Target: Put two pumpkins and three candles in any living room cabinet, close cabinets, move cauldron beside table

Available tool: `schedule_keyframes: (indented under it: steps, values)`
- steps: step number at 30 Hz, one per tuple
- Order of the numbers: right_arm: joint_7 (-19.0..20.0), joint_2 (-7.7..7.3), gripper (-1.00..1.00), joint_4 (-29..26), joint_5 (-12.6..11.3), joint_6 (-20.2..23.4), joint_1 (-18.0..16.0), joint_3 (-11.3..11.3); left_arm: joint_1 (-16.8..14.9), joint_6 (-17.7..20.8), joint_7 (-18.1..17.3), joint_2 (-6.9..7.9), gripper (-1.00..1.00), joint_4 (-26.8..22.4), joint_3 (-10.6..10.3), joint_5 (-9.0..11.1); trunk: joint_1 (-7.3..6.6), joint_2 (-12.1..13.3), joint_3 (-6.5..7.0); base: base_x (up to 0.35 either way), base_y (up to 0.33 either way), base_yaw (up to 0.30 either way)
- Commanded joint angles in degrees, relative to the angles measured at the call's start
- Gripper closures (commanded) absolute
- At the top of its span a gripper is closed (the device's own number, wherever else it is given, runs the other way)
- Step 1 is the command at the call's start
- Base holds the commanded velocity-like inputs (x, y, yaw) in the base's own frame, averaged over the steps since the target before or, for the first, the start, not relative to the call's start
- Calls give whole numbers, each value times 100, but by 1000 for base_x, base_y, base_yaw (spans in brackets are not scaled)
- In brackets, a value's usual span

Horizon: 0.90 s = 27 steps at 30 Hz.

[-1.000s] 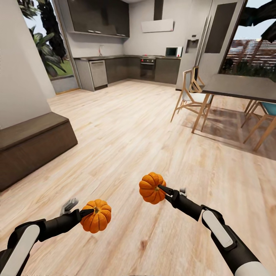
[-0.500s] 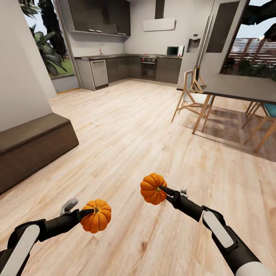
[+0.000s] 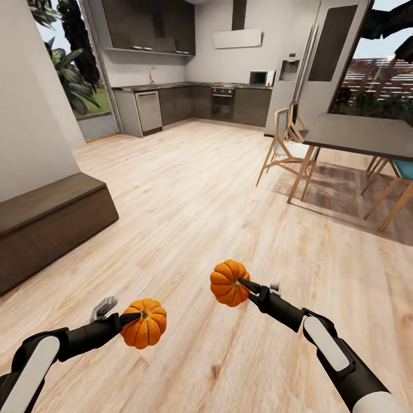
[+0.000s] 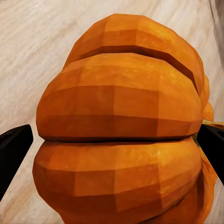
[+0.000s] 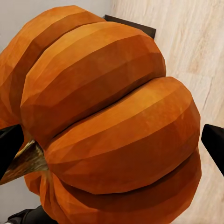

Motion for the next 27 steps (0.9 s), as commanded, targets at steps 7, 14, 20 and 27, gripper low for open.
schedule_keyframes:
  steps: [7, 14, 20, 27]
  values:
    - [-4, -13, 100, 7, -35, 22, -3, 9, -3, 25, -59, -1, 100, 0, 8, -54, -155, 280, 122, 0, 0, 0]
    - [-5, -9, 100, 8, -35, 22, -3, 9, -3, 25, -59, -1, 100, 0, 8, -54, -309, 561, 247, 0, 0, 0]
    - [-4, -8, 100, 46, -35, 19, -2, 9, -3, 25, -59, -1, 100, 0, 9, -54, -441, 802, 355, 0, 0, 0]
    - [1, -5, 100, 75, -35, 13, -3, 9, -3, 25, -59, -1, 100, 0, 13, -54, -572, 1042, 463, 0, 0, 0]
